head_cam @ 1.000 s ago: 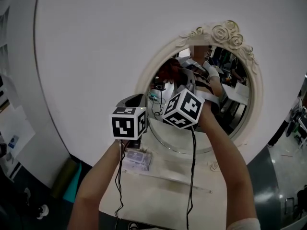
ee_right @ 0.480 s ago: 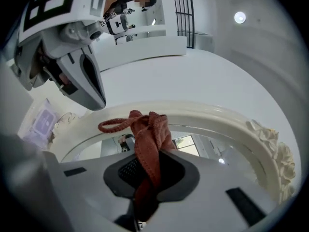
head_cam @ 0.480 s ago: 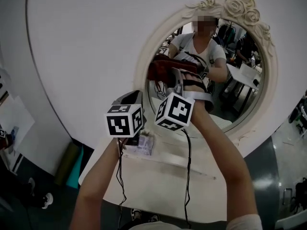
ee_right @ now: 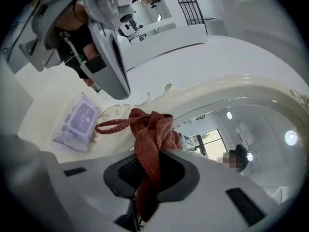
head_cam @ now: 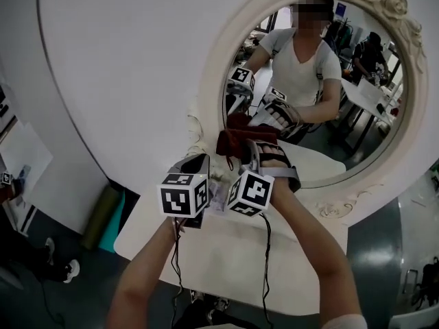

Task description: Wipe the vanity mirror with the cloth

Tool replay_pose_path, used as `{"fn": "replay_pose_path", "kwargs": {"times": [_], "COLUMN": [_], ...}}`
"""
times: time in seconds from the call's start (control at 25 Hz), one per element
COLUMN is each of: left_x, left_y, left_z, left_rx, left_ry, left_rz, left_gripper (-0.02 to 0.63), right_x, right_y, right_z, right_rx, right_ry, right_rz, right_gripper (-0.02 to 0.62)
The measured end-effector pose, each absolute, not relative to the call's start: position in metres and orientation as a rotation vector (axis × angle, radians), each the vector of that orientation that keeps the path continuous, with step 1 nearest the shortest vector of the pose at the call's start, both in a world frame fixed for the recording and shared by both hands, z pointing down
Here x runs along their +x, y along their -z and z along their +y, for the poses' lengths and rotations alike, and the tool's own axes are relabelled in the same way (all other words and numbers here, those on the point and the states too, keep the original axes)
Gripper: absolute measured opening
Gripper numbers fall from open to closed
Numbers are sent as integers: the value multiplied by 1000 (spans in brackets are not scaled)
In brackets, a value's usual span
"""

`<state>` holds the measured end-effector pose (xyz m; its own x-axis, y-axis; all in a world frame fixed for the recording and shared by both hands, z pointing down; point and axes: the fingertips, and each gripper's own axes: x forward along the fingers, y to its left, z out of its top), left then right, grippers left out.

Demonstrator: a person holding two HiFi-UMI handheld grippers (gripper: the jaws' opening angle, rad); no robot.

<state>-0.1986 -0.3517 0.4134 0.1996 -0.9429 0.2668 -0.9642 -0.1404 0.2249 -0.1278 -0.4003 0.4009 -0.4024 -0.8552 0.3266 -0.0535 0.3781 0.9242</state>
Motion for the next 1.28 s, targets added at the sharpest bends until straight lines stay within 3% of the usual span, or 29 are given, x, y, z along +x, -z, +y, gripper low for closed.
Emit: {"fn": "replay_pose_path", "kwargs": {"times": [0.4, 0.6, 1.28], "left_x": [-186, -186, -108], "left_y": [-450, -437, -178], "left_z": [-345, -344, -390], "left_rx": [2115, 2126, 2534], "left_ry": [-148, -148, 115], "left_rz": [-1757, -1770, -1763], "left_gripper": [9, 10, 9], "right_x": [-117, -115, -12], "right_y": [-468, -451, -57], "right_z": [-402, -392, -377], "right_rx": [731, 747, 1361], "right_ry": [961, 872, 1357], "right_rz": [-1792, -1908, -1674], "right_gripper": [60, 60, 60]}}
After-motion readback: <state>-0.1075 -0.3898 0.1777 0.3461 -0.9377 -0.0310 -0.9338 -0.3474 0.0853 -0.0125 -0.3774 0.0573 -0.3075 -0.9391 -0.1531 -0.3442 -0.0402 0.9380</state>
